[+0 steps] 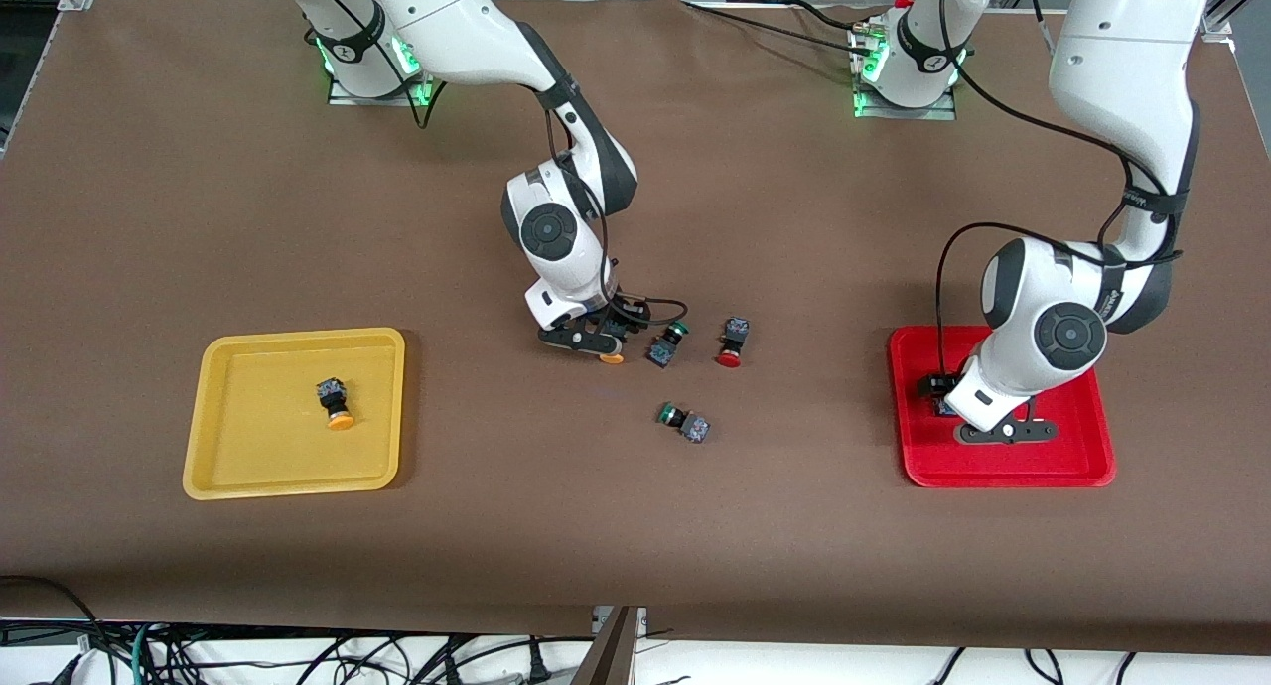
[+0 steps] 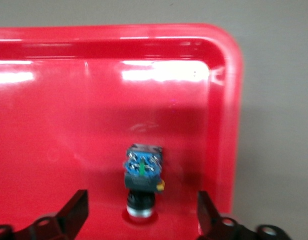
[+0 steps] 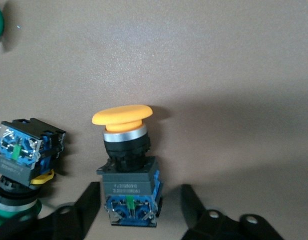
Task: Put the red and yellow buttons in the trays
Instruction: 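Carry the yellow button to the yellow tray while the left gripper grasps a red button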
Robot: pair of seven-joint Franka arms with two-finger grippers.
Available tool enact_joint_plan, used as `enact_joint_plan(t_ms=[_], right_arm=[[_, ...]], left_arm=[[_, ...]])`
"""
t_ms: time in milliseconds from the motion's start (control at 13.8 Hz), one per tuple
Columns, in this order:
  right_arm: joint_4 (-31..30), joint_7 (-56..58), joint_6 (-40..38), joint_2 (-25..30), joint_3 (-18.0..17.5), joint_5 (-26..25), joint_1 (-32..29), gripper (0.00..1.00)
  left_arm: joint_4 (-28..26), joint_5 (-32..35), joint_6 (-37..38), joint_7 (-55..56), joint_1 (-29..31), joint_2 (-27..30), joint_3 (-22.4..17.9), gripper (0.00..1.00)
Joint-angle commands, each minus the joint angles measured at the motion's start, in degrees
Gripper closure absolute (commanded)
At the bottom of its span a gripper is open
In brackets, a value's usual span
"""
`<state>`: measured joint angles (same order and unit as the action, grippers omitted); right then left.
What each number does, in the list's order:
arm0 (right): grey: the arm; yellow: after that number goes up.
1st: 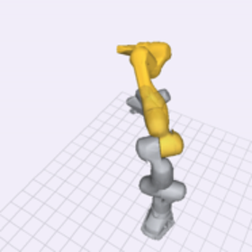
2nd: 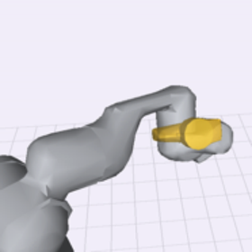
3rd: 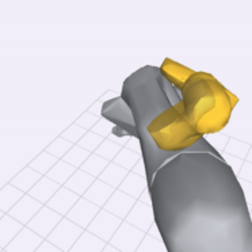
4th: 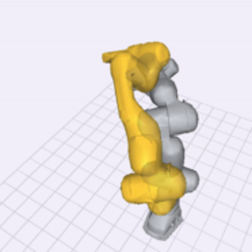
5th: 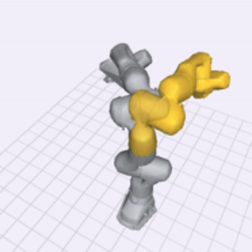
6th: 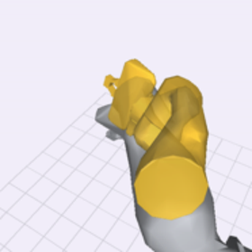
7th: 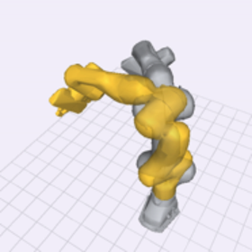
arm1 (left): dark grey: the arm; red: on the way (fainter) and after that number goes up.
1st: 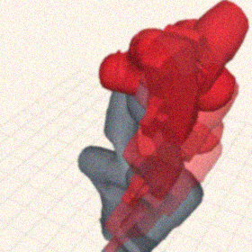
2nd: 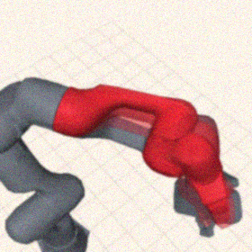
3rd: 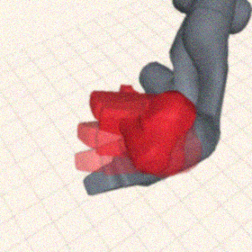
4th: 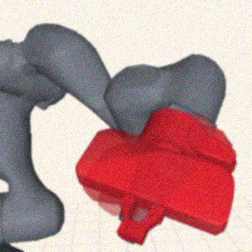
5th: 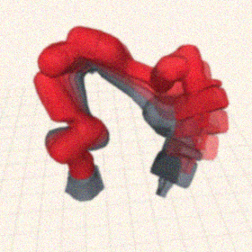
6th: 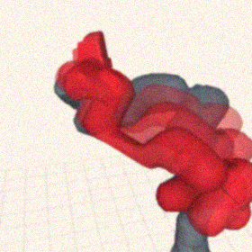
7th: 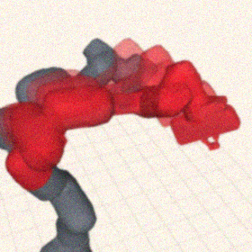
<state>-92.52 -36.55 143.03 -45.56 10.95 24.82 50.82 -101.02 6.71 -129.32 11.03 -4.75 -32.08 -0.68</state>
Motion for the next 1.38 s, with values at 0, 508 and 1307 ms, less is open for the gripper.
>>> enact_joint_plan(t_ms=[0, 508, 1307], right_arm=[[0.3, 6.3, -4.0, 0.8, 2.2, 0.3, -0.2, 1.0], [0.2, 45.4, -24.6, 5.2, 23.5, 0.8, -0.7, 1.0], [-1.2, 68.4, -28.9, 4.9, 24.0, 5.4, -16.0, 0.0]], left_arm=[[-0.9, -3.6, 5.7, -0.6, 0.2, 6.1, 2.5, 0.0], [-0.6, -5.4, 4.2, -0.4, -0.9, 6.5, 16.4, 0.0], [-0.8, 19.0, -8.0, 33.8, -13.4, -6.1, 17.2, 0.0]])
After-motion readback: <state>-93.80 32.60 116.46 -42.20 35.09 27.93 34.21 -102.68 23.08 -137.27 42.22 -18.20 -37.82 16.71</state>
